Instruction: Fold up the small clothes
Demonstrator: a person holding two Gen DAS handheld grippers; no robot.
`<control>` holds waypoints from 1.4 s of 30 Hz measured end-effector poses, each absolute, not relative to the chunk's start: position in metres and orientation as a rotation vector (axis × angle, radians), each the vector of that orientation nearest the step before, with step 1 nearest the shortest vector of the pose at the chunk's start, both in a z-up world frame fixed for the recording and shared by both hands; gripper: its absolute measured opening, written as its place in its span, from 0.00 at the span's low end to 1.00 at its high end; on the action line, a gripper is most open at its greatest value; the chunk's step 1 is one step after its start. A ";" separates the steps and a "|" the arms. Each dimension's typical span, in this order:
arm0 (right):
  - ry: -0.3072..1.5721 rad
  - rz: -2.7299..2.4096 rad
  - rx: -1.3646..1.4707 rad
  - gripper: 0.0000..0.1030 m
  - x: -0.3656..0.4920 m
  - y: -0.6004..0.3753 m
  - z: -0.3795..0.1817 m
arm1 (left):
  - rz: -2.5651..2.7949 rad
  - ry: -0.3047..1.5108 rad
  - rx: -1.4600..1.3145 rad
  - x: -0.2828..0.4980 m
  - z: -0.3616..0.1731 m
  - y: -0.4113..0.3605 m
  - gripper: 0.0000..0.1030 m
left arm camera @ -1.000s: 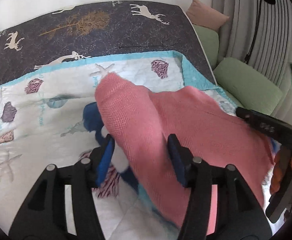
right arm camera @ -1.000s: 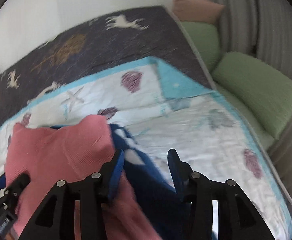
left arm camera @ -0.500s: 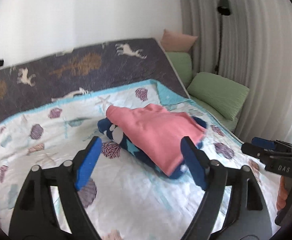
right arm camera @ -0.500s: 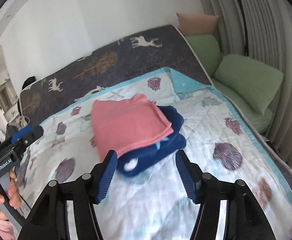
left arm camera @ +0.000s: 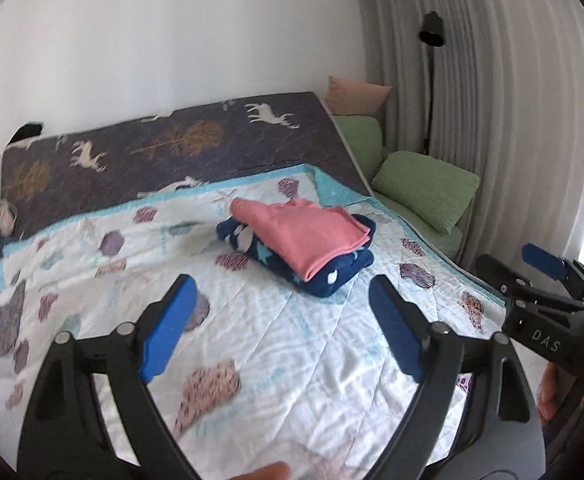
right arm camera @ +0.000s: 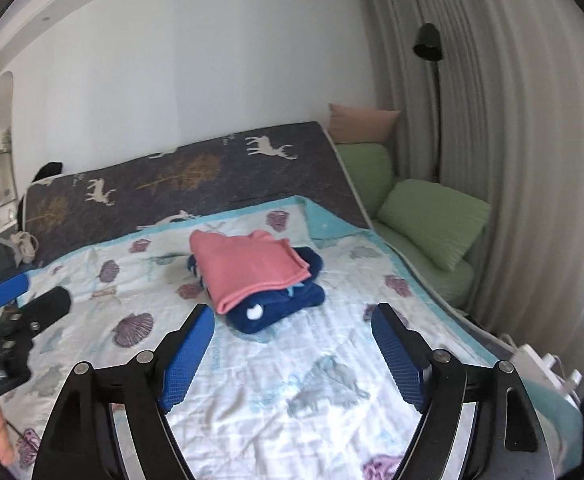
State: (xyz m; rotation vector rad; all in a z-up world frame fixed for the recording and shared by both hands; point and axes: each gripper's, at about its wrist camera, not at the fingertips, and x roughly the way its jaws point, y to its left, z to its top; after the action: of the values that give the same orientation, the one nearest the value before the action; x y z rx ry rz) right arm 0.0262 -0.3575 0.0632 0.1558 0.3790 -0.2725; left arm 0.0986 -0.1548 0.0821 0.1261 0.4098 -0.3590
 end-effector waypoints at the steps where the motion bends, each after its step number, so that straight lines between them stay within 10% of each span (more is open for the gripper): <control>1: 0.378 -0.268 0.162 0.81 0.022 -0.356 0.063 | -0.347 0.412 0.130 0.095 0.081 -0.153 0.87; 42: 0.472 -0.145 0.262 0.81 -0.003 -0.337 0.044 | -0.312 0.449 0.179 0.063 0.059 -0.151 0.88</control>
State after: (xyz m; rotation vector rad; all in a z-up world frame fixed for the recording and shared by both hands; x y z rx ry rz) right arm -0.0035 -0.3375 0.0441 0.2616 0.4716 -0.1445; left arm 0.0628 -0.1509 0.0586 0.1790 0.4486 -0.3124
